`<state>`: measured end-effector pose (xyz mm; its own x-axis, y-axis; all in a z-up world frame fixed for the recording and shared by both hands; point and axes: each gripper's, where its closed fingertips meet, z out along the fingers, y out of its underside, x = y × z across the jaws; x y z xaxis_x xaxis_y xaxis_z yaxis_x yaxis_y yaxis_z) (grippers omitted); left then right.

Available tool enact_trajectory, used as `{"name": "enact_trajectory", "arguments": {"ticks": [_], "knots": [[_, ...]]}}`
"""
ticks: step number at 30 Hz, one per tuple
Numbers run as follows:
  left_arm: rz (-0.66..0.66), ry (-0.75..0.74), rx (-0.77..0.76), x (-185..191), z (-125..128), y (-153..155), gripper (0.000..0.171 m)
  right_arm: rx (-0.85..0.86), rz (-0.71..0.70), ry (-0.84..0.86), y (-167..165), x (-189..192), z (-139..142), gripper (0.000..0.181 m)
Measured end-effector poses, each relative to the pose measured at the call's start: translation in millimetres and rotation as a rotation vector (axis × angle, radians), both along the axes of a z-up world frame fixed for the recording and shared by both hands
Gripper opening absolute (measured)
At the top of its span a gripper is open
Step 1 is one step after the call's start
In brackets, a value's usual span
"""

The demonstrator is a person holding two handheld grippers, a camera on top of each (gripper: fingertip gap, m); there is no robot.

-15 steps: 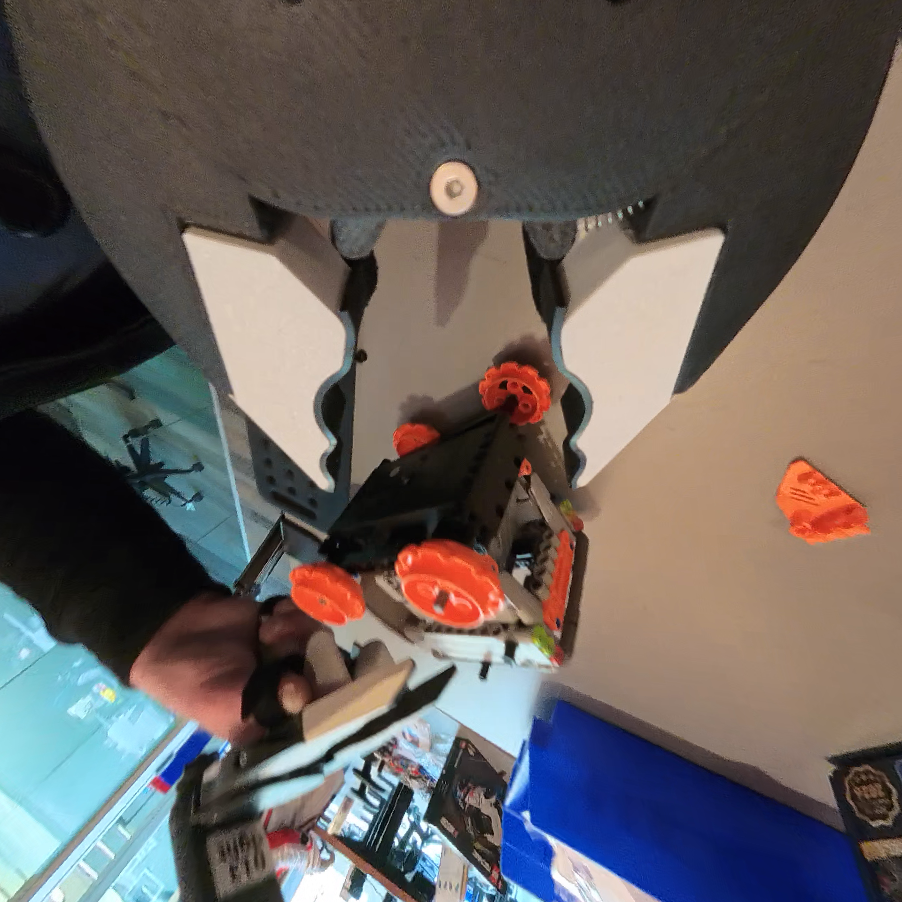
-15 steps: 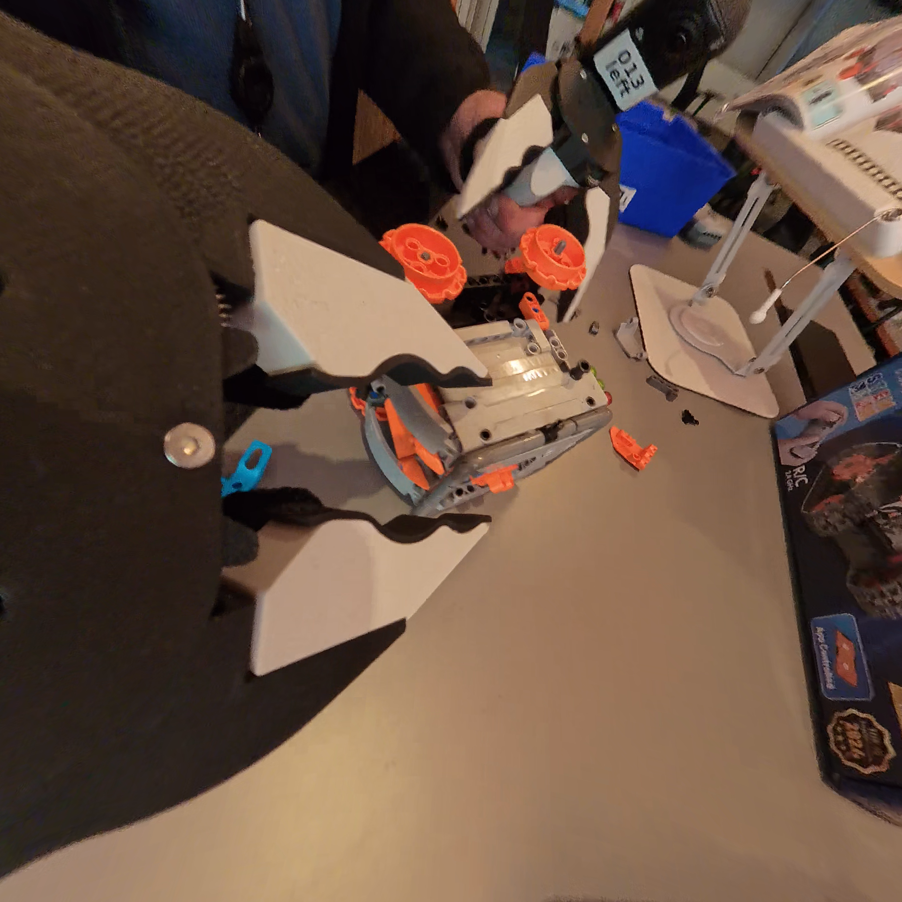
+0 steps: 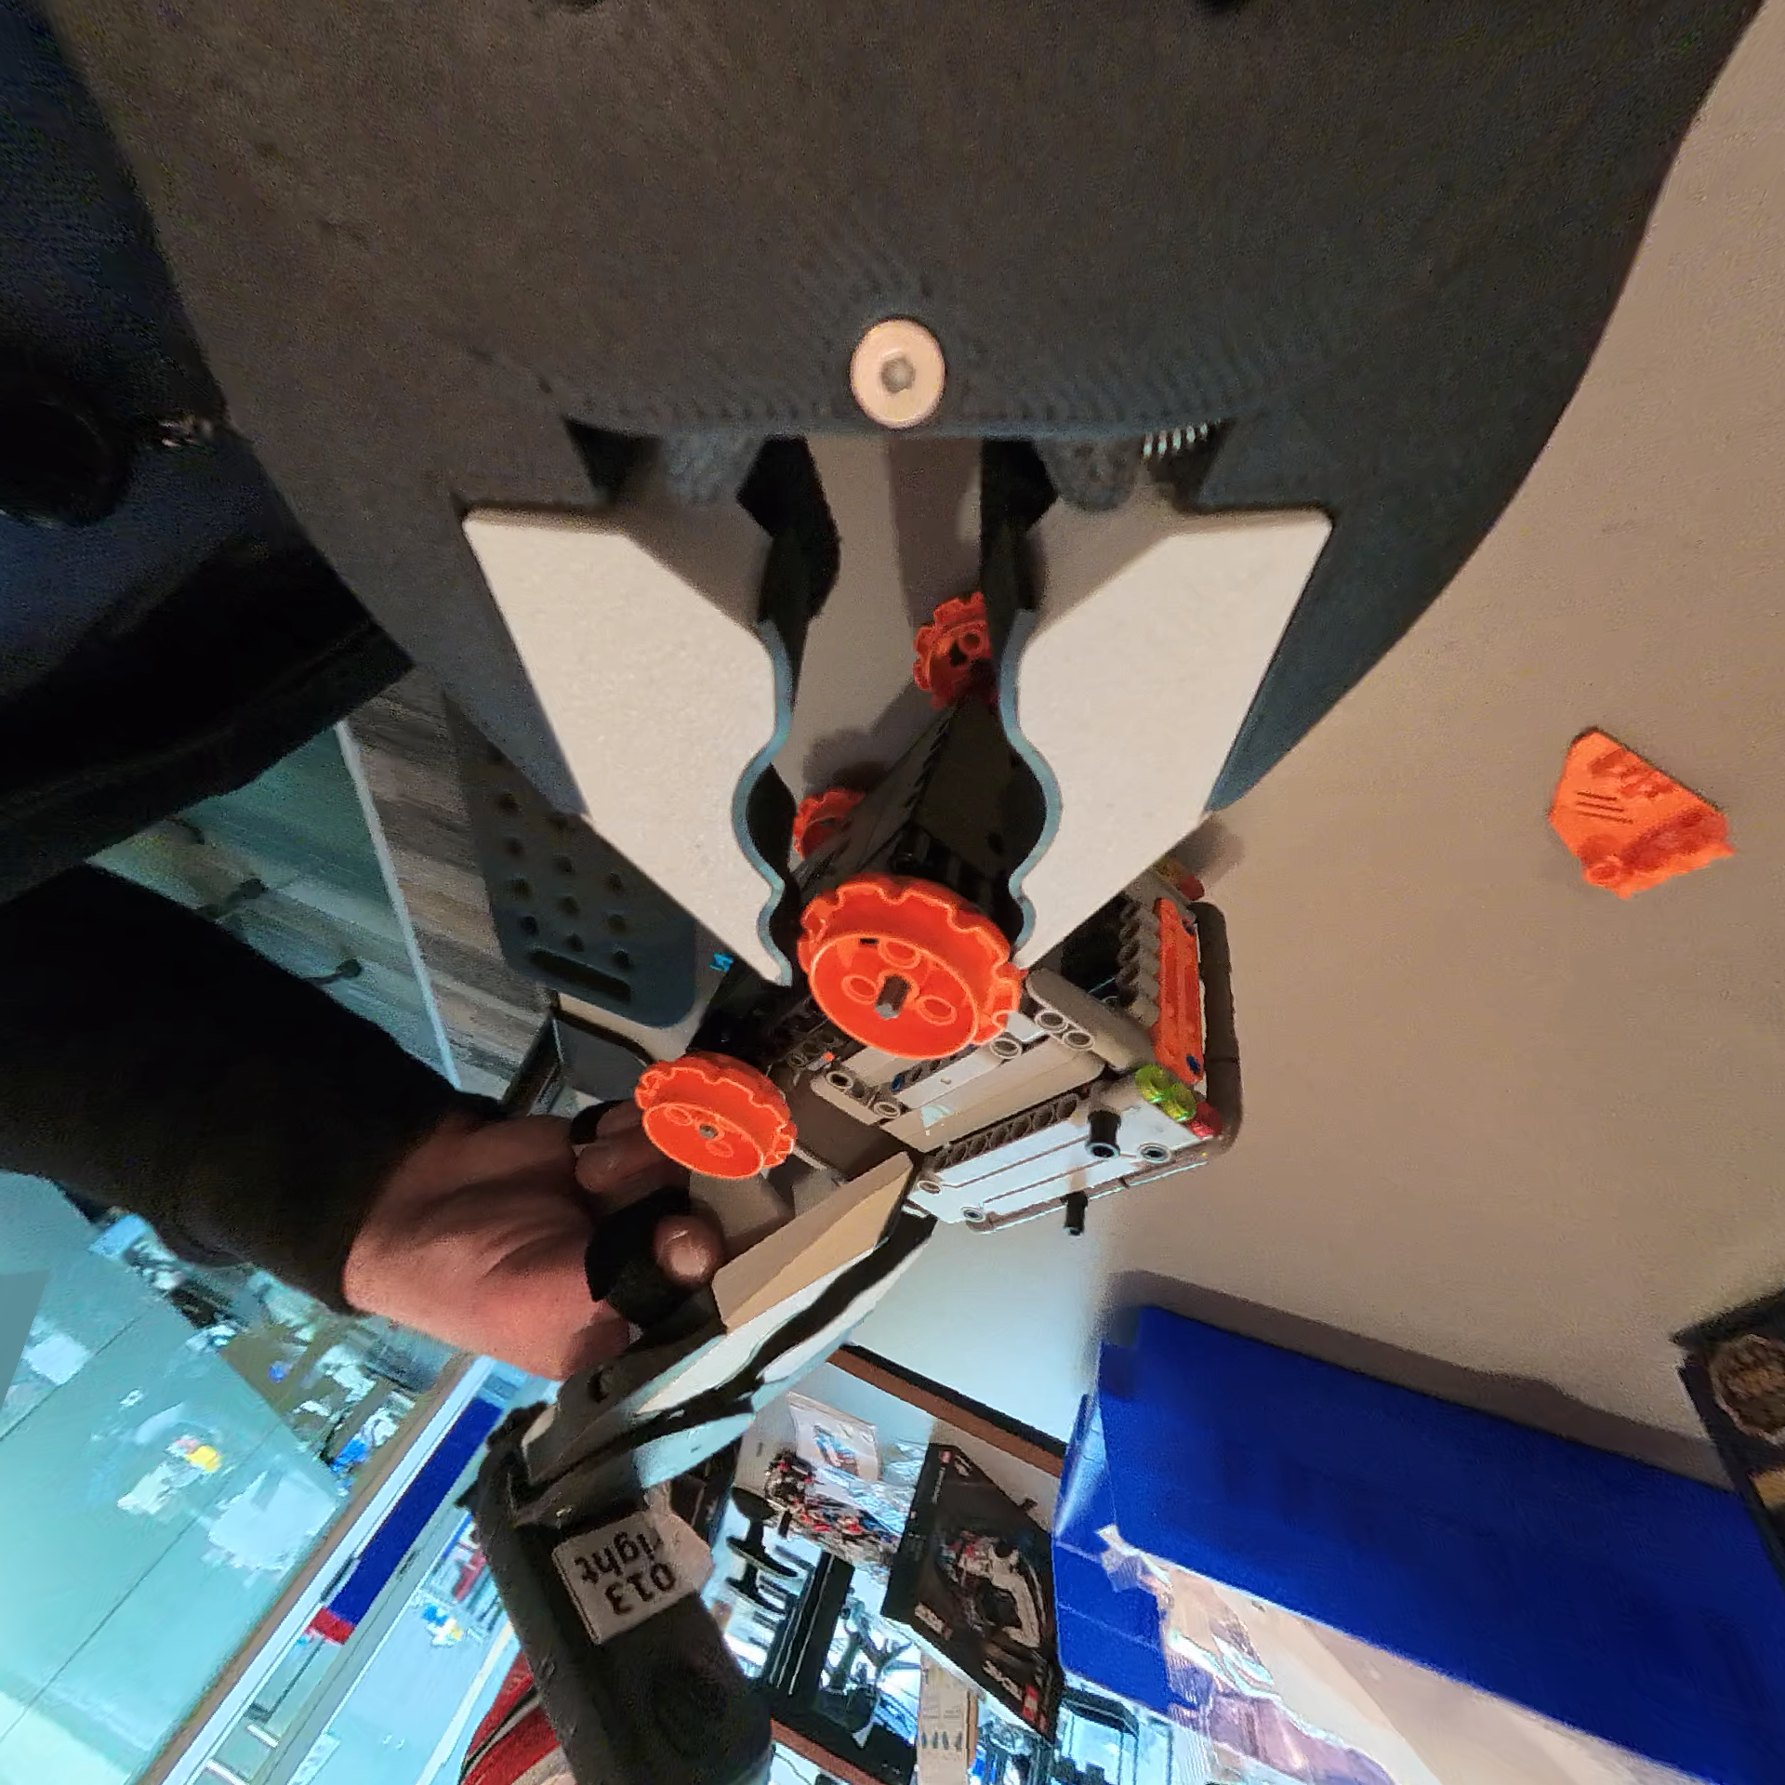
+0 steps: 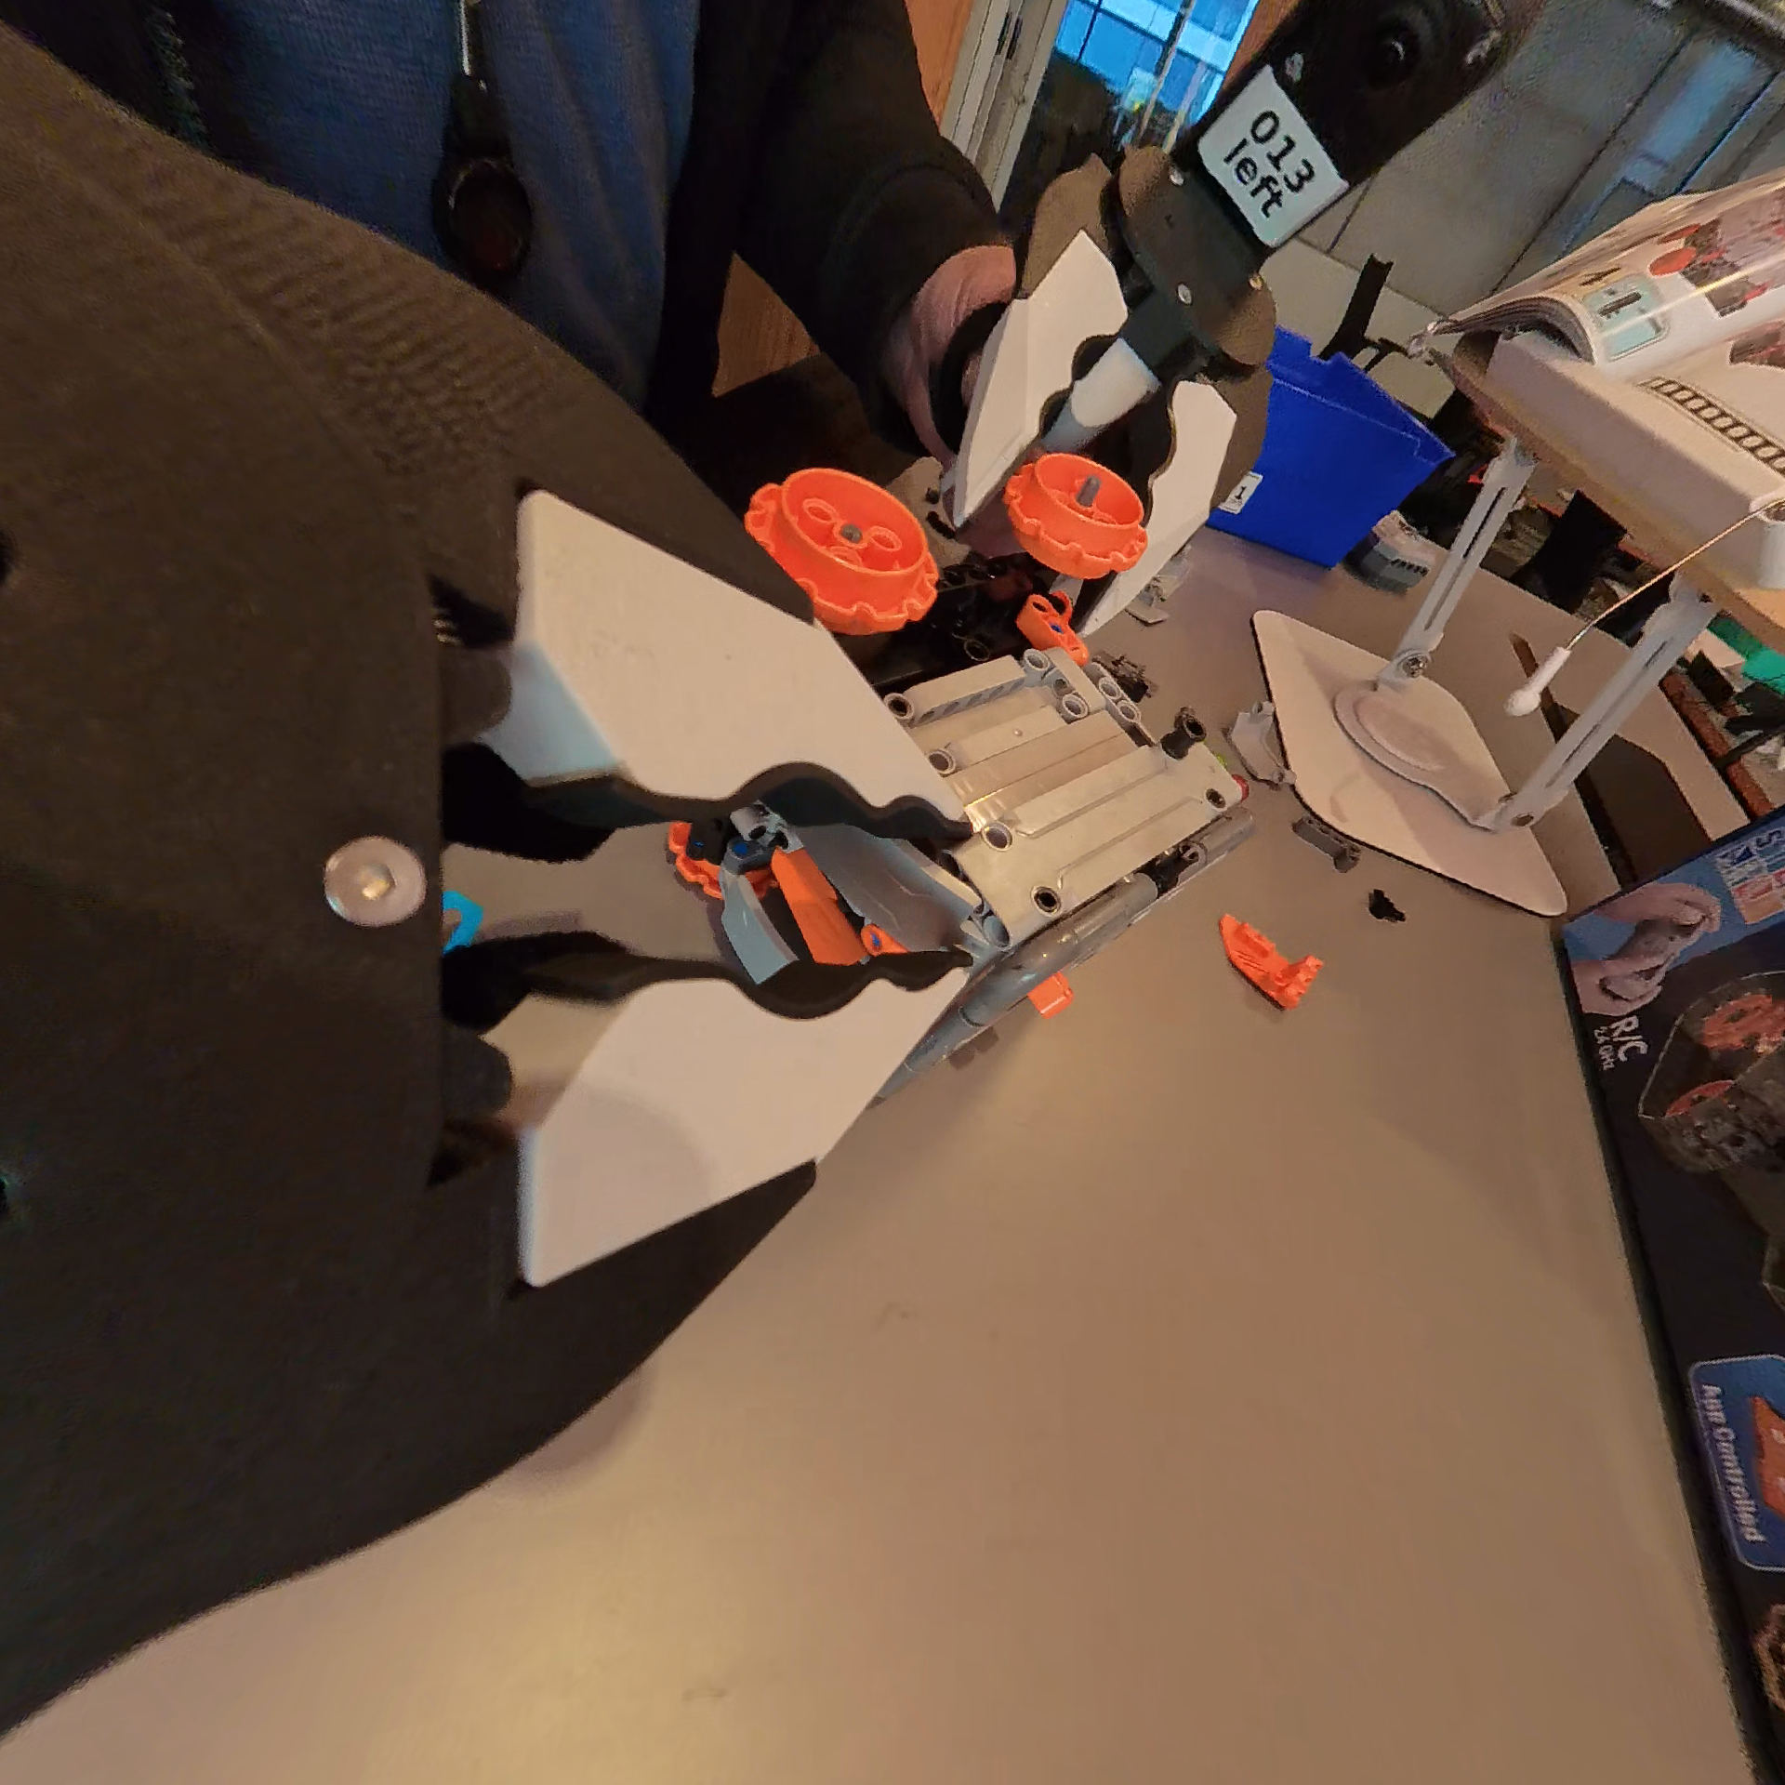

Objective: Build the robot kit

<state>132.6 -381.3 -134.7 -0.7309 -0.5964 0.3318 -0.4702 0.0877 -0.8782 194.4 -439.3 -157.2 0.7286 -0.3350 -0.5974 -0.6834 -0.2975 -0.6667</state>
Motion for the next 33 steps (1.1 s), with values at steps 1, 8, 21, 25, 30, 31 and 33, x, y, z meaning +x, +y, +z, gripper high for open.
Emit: {"name": "enact_trajectory", "arguments": {"ticks": [1, 8, 21, 25, 30, 31, 33], "knots": [[0.007, -0.029, 0.018, 1, 0, 1, 0.038, -0.001, 0.004, -0.018, 2, 2, 2, 0.020], [0.085, -0.324, 0.231, 19, 6, 15, 0.038, 0.010, 0.035, -0.255, 22, 31, 26, 0.020], [0.041, -0.284, 0.246, -11, -12, 14, 0.056, 0.000, 0.104, -0.536, 31, 10, 35, 0.019], [-0.001, -0.213, 0.201, -26, -12, 14, 0.059, -0.021, 0.126, -0.633, 29, -6, 37, 0.019], [-0.035, -0.128, 0.138, -46, -16, 15, 0.051, -0.038, 0.153, -0.744, 27, -32, 38, 0.020], [-0.039, -0.127, 0.149, -49, -19, 16, 0.047, -0.043, 0.162, -0.765, 25, -38, 37, 0.020], [-0.063, -0.123, 0.168, -57, -25, 15, 0.045, -0.052, 0.181, -0.795, 23, -49, 34, 0.021]]}}
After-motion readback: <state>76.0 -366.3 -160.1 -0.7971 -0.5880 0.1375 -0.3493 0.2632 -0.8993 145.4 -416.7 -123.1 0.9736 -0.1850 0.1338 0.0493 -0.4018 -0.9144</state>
